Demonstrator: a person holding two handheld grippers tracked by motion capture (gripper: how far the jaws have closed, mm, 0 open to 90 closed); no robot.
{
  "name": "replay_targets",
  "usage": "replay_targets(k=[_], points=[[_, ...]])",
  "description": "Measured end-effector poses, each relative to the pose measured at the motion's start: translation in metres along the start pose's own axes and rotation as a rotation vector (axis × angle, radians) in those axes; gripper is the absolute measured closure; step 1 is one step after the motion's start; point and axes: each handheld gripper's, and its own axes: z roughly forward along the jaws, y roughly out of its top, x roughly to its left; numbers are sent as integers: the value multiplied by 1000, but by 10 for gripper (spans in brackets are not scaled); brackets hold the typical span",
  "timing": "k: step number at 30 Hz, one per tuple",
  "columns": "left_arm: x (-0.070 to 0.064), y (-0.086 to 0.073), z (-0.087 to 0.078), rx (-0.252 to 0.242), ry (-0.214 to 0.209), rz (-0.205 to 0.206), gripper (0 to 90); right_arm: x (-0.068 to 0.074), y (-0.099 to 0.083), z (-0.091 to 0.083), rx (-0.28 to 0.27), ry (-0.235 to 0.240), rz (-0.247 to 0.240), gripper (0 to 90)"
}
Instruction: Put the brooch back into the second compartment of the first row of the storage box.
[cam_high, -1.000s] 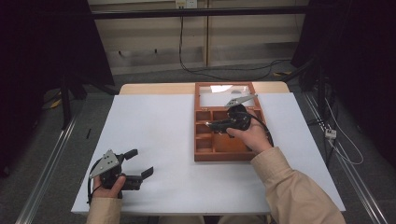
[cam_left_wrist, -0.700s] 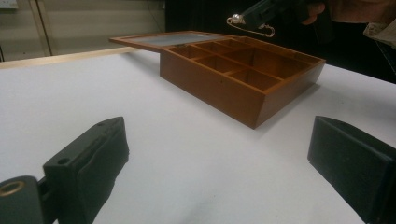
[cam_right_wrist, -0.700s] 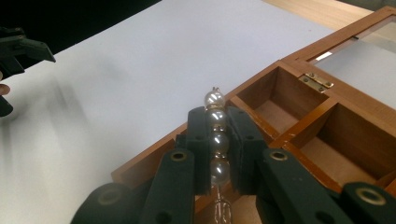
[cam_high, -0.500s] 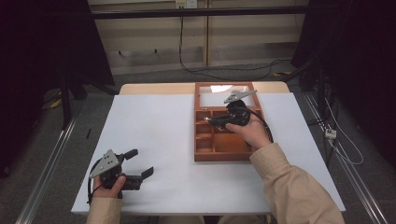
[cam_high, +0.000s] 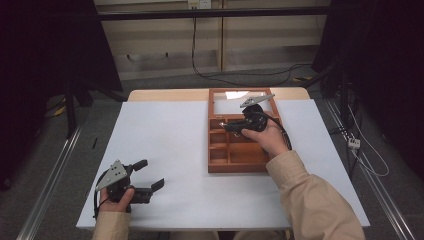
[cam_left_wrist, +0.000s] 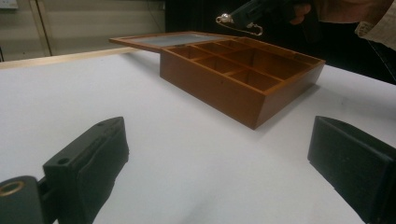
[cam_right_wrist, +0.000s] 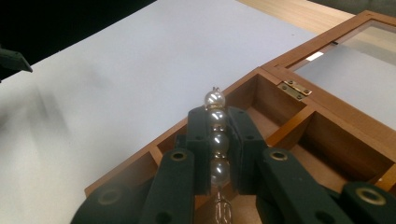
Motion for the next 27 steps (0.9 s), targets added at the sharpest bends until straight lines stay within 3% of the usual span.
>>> replay_targets(k=[27], points=[[0,0,1,-1,-4,-4,47,-26,-5,10,-12,-52,49,806]])
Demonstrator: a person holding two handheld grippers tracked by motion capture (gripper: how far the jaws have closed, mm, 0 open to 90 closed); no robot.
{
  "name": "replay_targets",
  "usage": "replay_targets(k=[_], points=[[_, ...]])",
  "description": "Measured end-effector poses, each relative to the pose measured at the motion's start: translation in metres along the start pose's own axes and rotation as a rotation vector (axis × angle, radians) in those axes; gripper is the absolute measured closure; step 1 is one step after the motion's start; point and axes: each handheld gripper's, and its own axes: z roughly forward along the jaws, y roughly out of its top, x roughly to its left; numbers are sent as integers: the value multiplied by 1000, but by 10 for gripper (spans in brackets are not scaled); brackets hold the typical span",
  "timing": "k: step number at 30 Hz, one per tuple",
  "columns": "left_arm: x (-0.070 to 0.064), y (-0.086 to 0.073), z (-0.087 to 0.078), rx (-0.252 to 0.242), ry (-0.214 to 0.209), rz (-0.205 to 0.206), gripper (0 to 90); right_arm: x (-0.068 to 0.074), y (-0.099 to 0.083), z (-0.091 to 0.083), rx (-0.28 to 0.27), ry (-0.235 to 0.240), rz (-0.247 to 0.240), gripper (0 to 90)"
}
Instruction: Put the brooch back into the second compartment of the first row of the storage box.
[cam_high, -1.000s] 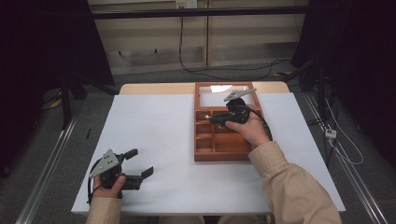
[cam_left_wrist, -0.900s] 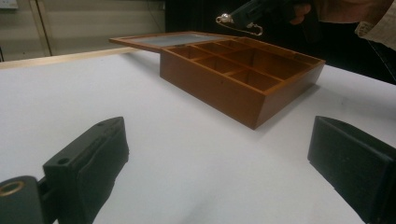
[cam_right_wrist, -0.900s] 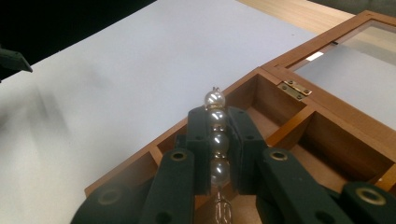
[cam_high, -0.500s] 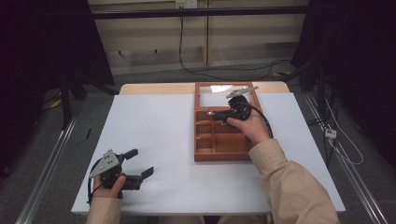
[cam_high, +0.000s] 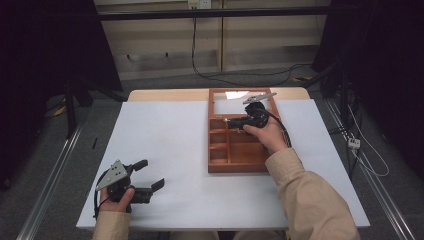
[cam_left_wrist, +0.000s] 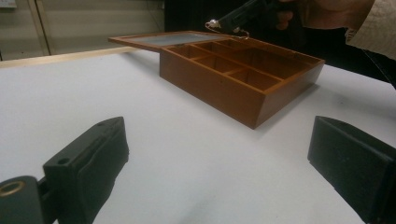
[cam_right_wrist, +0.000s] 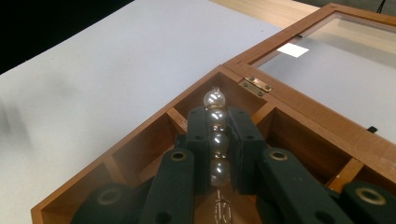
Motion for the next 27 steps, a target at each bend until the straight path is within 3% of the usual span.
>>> replay_targets(k=[20,27], points=[[0,0,1,3,-3,1,47,-8,-1,2,-8,-16,20,806],[0,0,1,3,-4,0,47,-8,5,2,-7,-20,2,806]])
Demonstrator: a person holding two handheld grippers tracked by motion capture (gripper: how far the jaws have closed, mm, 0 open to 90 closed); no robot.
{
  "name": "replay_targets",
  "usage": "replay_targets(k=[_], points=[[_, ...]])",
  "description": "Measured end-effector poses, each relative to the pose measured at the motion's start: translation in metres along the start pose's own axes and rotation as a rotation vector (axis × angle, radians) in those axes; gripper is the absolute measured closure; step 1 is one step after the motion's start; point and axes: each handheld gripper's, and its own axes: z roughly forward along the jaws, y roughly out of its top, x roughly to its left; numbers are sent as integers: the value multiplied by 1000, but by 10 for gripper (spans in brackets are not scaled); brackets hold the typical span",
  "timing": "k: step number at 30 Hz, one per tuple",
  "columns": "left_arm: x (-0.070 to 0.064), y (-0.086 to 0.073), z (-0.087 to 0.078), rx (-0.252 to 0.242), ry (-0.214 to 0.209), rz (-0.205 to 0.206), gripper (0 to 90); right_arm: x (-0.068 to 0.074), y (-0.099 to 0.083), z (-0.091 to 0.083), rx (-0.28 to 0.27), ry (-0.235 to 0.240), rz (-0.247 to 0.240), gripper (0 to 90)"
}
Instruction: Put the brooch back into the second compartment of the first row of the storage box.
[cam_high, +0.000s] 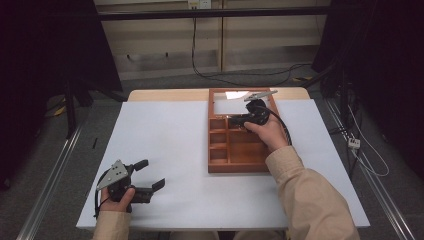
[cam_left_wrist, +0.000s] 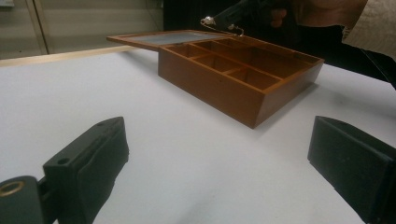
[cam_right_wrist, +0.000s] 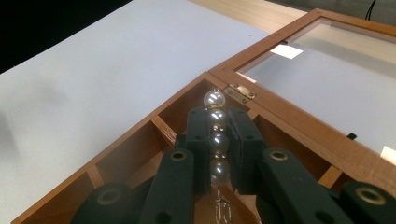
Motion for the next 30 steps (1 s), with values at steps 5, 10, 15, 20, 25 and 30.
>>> replay_targets(k=[5,10,15,20,25,30], points=[[0,0,0,0,0,0,47,-1,3,0,-2,-8,-2,806],[0,0,0,3,-2,3,47,-6,1,1,3,-21,7,806],[1,0,0,2,-2,2,47,-11,-1,1,-6,-23,18,805],[0,0,1,2,-4,1,47,-13,-2,0,-7,-30,18,805],[0,0,1,2,-5,0,47,-14,-2,1,-9,-33,19,805],[0,0,1,3,-6,5,47,-15,-3,3,-7,-37,15,805]])
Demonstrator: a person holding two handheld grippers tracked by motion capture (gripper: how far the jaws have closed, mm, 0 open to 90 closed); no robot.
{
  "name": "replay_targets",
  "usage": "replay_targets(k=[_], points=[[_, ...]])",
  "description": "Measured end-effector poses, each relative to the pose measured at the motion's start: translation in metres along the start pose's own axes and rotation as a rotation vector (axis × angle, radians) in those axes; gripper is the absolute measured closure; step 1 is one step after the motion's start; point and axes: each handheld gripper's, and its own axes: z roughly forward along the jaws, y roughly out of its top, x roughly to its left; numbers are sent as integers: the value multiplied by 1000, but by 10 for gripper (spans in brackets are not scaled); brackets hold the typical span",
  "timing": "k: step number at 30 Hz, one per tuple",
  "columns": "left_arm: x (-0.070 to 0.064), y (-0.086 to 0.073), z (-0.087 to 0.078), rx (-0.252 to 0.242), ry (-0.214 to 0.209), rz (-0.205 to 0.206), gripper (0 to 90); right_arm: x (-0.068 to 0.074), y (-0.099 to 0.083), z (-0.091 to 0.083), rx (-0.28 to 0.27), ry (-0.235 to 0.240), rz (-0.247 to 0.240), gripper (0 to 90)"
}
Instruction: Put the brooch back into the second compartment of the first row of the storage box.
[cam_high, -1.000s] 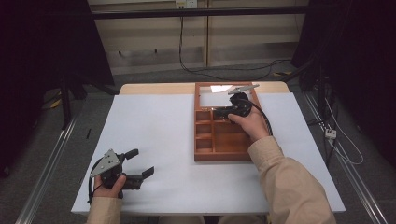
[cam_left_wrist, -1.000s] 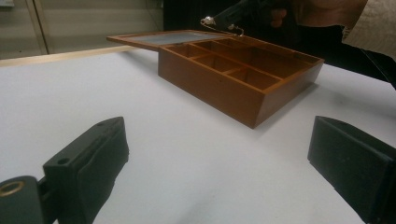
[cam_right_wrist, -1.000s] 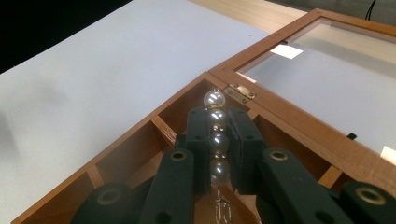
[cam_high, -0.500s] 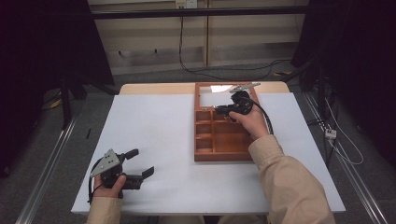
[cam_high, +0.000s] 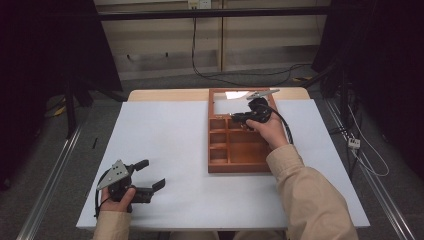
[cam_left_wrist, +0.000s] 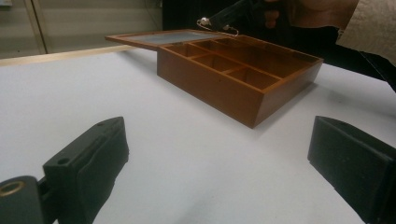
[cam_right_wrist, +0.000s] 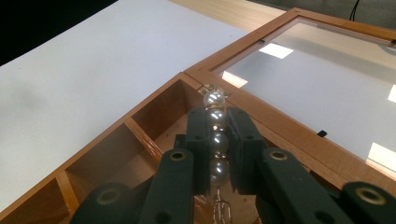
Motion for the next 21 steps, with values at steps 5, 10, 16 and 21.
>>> replay_targets(k=[5,10,16,21], points=[[0,0,0,-2,1,-5,47,-2,-1,2,6,-5,-1,804],[0,0,0,-1,1,-4,47,-2,-3,5,16,-3,-2,804],[0,0,0,-3,1,-4,47,-3,-4,8,18,-4,-7,803],[0,0,0,2,-1,0,47,-5,-5,8,14,-10,-1,802]])
